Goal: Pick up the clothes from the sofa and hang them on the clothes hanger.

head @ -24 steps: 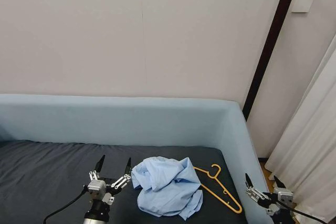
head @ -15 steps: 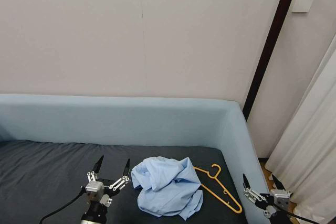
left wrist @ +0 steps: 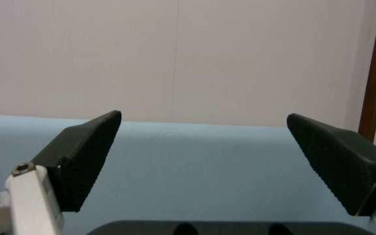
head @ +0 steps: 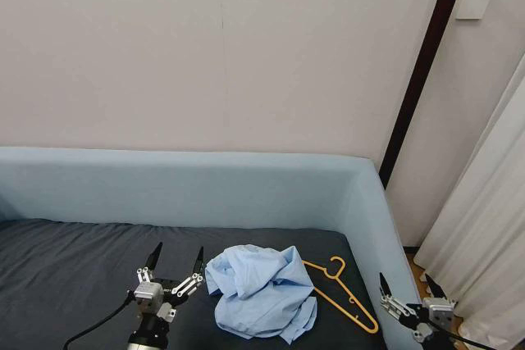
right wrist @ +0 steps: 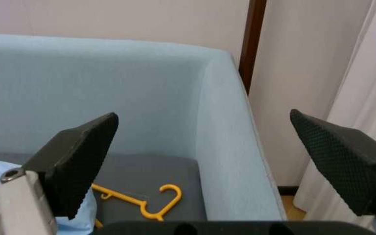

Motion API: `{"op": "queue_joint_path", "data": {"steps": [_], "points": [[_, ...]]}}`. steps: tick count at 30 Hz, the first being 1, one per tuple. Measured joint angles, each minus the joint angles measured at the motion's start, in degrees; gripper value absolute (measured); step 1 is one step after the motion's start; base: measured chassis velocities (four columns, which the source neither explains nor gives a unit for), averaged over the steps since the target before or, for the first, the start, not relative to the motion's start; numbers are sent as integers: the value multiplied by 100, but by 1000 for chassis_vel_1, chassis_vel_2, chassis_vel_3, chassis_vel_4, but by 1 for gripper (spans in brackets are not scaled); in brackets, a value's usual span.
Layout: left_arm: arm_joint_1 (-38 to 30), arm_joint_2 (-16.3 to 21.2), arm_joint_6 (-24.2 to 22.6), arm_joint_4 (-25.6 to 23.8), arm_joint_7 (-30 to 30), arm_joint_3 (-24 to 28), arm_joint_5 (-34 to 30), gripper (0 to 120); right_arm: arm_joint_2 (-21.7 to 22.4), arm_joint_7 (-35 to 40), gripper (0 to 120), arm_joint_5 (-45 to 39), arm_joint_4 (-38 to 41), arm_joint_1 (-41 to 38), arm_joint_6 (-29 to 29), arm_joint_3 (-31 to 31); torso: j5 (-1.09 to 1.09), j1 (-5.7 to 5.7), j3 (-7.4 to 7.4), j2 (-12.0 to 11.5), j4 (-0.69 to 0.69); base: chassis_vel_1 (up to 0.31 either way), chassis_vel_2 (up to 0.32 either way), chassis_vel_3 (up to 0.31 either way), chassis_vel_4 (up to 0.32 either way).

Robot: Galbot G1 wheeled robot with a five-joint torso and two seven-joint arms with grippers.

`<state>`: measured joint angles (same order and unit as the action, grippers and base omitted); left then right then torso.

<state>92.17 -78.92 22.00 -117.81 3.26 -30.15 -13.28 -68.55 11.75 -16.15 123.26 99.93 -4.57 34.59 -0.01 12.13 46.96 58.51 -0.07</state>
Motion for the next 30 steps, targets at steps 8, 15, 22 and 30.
{"op": "queue_joint_path", "data": {"steps": [8, 15, 22, 30], "points": [[59, -55, 77, -18, -1, 42, 96, 100, -7, 0, 100, 20, -8, 9, -37, 3, 0, 0, 0, 0, 0, 0, 0, 0, 0], [182, -36, 105, -189, -57, -115, 72, 100, 349, 9, 100, -402, -245, -281, 164, -119, 0, 0, 0, 0, -1, 0, 0, 0, 0], [254, -219, 304, -6, -336, -329, 184, 100, 776, -7, 100, -1204, -474, -855, 748, -513, -1, 0, 0, 0, -1, 0, 0, 0, 0], [408, -364, 464, 91, -449, -892, 186, 100, 977, 93, 100, -2619, -1168, -2319, 1840, -1802, -1, 0, 1, 0, 0, 0, 0, 0, 0]]}}
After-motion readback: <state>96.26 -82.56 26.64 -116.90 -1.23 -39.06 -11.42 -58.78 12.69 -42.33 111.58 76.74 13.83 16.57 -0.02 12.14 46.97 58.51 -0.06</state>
